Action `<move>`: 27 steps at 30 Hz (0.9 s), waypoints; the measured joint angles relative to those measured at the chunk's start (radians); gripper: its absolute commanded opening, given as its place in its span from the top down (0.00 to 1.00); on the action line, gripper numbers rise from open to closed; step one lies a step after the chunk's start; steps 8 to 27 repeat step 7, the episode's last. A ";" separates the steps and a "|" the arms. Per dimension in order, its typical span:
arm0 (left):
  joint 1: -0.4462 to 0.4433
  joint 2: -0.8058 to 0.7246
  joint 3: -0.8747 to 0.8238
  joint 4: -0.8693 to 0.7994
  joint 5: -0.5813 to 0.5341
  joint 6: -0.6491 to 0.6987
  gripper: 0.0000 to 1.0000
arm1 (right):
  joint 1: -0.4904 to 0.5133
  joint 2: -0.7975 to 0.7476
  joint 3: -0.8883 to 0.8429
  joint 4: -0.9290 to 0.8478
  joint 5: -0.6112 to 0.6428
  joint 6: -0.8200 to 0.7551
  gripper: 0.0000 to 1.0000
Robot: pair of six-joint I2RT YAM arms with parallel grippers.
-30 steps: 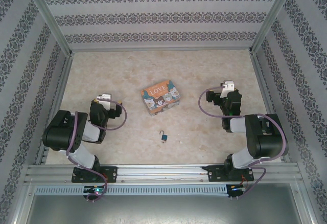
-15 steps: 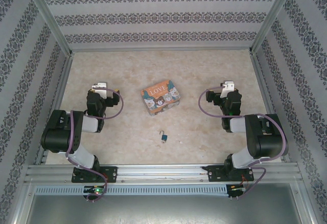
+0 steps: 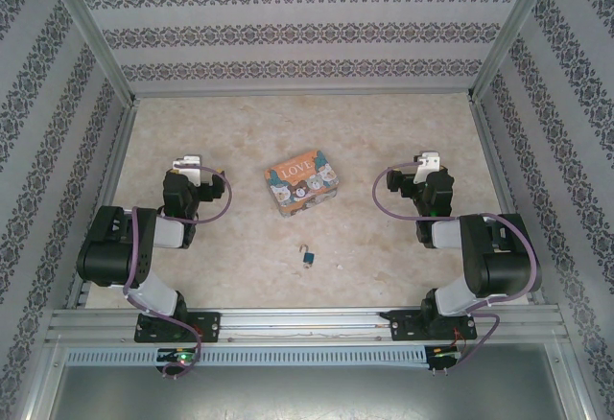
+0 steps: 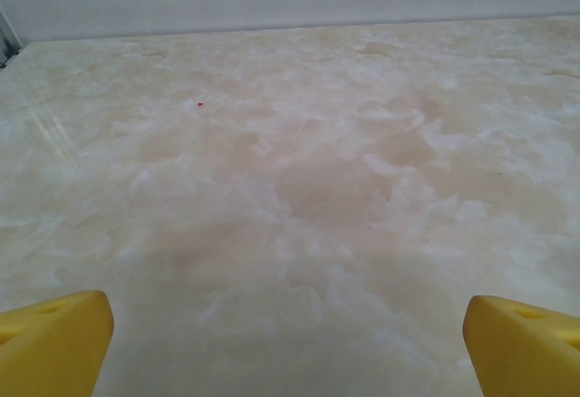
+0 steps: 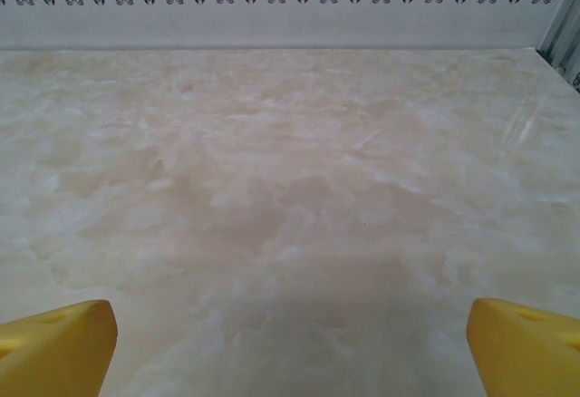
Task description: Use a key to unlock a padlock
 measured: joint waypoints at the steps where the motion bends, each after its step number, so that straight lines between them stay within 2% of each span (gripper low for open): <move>1: 0.000 0.000 0.000 0.000 0.000 0.000 0.01 | 0.000 0.000 0.000 0.000 0.000 0.000 0.02; 27: 0.000 0.000 0.000 0.000 0.000 0.000 0.01 | 0.000 0.000 0.000 0.000 0.006 0.000 0.02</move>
